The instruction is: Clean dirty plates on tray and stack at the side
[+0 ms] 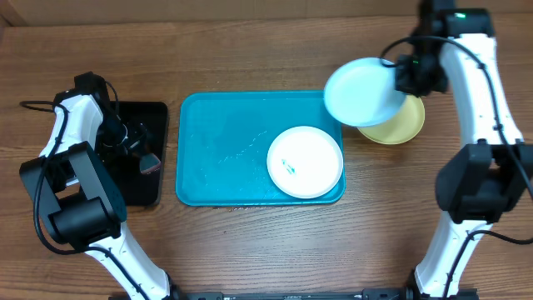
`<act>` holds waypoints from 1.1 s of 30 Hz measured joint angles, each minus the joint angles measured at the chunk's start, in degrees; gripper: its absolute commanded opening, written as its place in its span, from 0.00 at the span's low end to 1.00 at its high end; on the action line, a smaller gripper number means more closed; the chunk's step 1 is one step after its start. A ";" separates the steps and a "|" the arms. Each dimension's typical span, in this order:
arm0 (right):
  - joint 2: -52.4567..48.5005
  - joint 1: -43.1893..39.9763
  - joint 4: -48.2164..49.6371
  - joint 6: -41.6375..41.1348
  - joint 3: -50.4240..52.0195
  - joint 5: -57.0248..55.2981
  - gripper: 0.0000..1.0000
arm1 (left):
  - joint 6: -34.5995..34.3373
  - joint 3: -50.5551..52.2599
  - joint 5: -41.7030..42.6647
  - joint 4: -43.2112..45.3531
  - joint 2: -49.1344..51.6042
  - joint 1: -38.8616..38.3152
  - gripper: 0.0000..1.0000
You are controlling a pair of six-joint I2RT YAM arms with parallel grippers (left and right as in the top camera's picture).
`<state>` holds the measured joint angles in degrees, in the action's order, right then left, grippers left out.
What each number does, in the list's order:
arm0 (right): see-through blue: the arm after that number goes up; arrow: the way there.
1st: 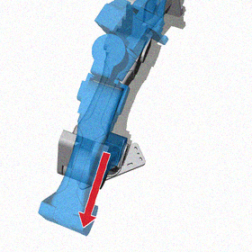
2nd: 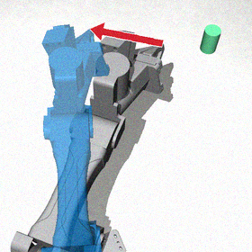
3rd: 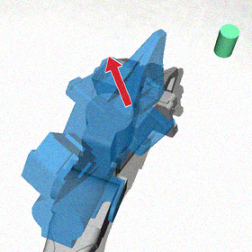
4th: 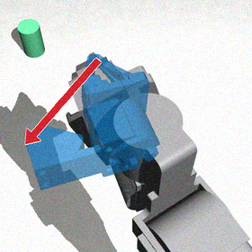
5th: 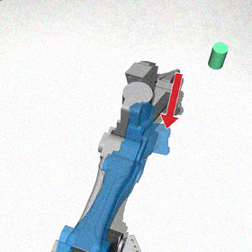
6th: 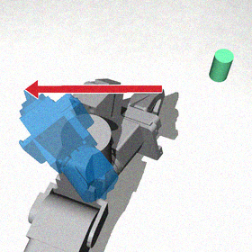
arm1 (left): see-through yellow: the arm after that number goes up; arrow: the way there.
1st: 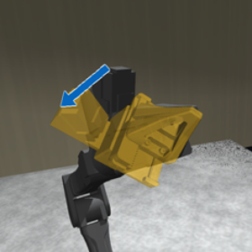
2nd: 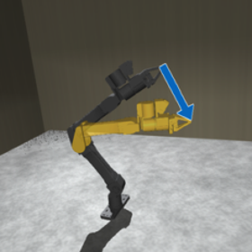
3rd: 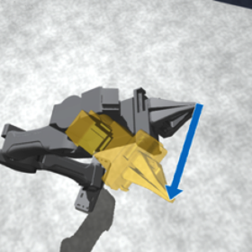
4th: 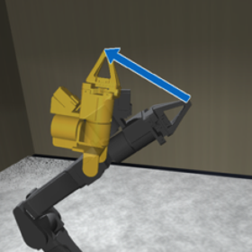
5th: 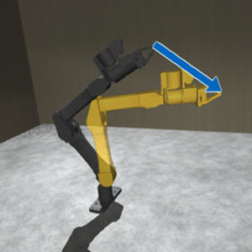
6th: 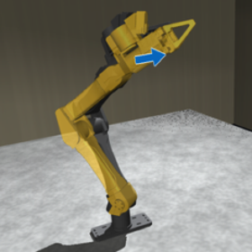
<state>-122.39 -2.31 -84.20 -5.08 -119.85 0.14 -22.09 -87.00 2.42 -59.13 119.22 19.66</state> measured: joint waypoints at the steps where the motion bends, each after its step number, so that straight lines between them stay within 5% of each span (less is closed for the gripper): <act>1: 0.15 -1.09 0.44 0.33 1.03 0.50 0.04 | -0.02 0.00 0.00 0.00 0.00 0.00 0.85; 8: 0.31 -8.17 9.97 1.38 9.51 2.47 0.05 | -0.02 0.00 0.02 0.00 0.00 0.00 0.86; 9: 0.31 -9.05 11.30 1.49 10.82 2.56 0.18 | 0.00 0.00 0.00 0.00 0.00 0.00 0.86; 11: 0.31 -10.54 13.92 1.38 13.53 2.71 0.60 | -0.02 0.00 0.00 0.00 0.00 0.00 0.87; 13: 0.31 -11.30 15.72 1.64 15.72 2.86 0.74 | 0.00 0.00 0.02 0.00 0.00 0.00 0.88; 25: 0.31 -4.07 14.10 17.55 17.11 22.25 0.78 | -0.02 0.00 0.00 0.00 0.00 0.00 0.87; 33: 0.31 11.87 14.14 23.82 17.35 16.44 0.77 | -0.02 0.00 0.07 -0.02 0.00 0.00 0.88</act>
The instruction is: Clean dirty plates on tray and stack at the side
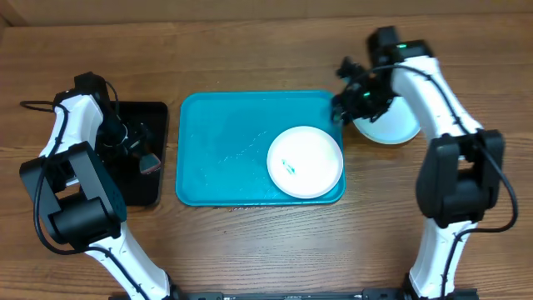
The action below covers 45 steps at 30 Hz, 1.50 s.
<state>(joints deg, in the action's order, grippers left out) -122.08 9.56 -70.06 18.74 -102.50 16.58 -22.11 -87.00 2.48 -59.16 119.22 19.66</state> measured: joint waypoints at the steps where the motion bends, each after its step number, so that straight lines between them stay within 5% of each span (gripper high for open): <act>1: 0.04 1.46 0.15 0.59 0.42 -1.31 0.77 | 0.02 0.00 0.20 0.02 0.00 0.00 0.88; 11: 0.11 8.17 1.77 3.74 7.85 -7.63 0.52 | 0.02 0.00 1.42 0.02 0.00 0.00 0.88; 37: 0.22 9.99 8.59 3.78 12.94 -8.46 0.50 | 0.02 0.00 1.62 0.04 0.00 0.00 0.87; 45: 0.22 10.97 3.41 2.64 8.09 -8.09 0.50 | 0.02 0.00 1.62 0.04 0.00 0.00 0.87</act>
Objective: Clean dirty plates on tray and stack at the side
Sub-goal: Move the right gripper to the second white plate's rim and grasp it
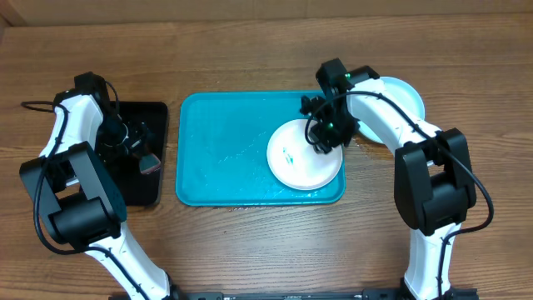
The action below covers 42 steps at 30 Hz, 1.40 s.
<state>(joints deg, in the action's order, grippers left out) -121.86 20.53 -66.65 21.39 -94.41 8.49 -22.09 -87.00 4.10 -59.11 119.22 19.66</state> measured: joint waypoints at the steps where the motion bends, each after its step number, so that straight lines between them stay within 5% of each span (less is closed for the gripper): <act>1: 0.00 0.20 -0.02 -0.70 -1.27 -0.22 0.50 | 0.00 0.00 0.00 0.00 0.00 0.00 0.87; 6: 0.22 0.48 3.65 -4.33 -5.62 -4.11 0.50 | 0.00 0.00 0.02 0.02 0.00 0.00 0.87; 24: 0.22 -1.31 8.57 -4.70 4.33 -5.42 0.48 | 0.00 0.00 0.02 0.20 0.00 0.00 0.87; 31: 0.22 -1.16 8.68 -6.38 4.55 -3.17 0.27 | 0.00 0.00 0.02 0.20 0.00 0.00 0.78; 37: 0.22 0.70 9.22 -11.19 5.11 -2.27 0.26 | 0.00 0.00 0.13 0.24 0.00 0.00 0.78; 42: 1.27 2.82 14.27 -13.77 8.68 -1.44 0.04 | 0.00 -0.02 0.35 1.81 0.00 0.00 0.78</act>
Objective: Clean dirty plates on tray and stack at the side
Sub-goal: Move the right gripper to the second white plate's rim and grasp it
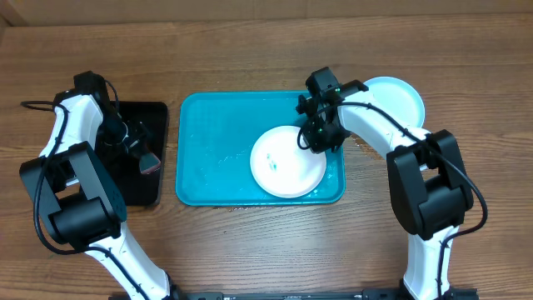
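Observation:
A white plate (283,167) with small teal smears lies on the right half of the teal tray (212,154). My right gripper (315,137) sits at the plate's upper right rim and looks shut on that rim. A pale blue plate (398,96) rests on the table right of the tray, covering what lies beneath it. At the far left, my left gripper (143,154) hangs over a black mat (141,187) with a brown sponge (151,165) at its fingertips.
The tray's left half holds only a wet sheen. Bare wooden table (266,250) lies in front of the tray. A black cable (33,106) trails at the far left beside the left arm.
The white plate has shifted a little to the left on the tray, with my right gripper still at its upper right rim. The left arm has not moved.
My right gripper held the pale blue plate above a yellow plate right of the tray. Then the blue plate lay on the yellow one and the gripper stood at the tray's corner. It then reached the white plate's rim, and the plate now sits further left.

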`<act>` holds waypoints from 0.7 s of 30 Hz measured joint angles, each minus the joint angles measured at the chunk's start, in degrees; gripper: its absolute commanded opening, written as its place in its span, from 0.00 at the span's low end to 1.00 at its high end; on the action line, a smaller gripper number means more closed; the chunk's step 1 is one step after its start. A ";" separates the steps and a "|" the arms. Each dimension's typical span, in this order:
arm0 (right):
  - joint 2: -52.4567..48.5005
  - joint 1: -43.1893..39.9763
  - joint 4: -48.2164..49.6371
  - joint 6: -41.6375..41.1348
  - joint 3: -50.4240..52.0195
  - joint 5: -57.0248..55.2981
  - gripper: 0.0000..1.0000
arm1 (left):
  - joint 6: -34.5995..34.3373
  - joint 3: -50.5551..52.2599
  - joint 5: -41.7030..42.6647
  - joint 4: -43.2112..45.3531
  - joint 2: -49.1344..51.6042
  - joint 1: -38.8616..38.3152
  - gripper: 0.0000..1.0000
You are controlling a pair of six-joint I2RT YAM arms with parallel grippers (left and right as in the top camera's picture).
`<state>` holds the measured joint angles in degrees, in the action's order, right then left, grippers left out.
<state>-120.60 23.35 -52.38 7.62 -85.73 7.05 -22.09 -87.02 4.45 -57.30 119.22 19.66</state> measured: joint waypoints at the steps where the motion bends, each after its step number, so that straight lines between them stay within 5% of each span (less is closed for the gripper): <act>1: 0.33 0.02 0.55 -1.01 0.48 0.39 0.04 | 0.00 0.00 0.07 0.37 0.00 0.00 0.78; 13: 1.07 0.00 2.03 -6.56 1.68 3.43 0.04 | 0.00 -0.02 0.74 1.27 0.00 -0.11 0.76; 21: 1.07 0.00 3.93 -7.85 1.92 6.14 0.04 | 0.00 0.00 1.60 1.49 0.00 -1.29 0.64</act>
<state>-119.52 23.35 -48.45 -0.23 -83.81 13.19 -22.09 -87.02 6.04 -55.81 119.22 18.37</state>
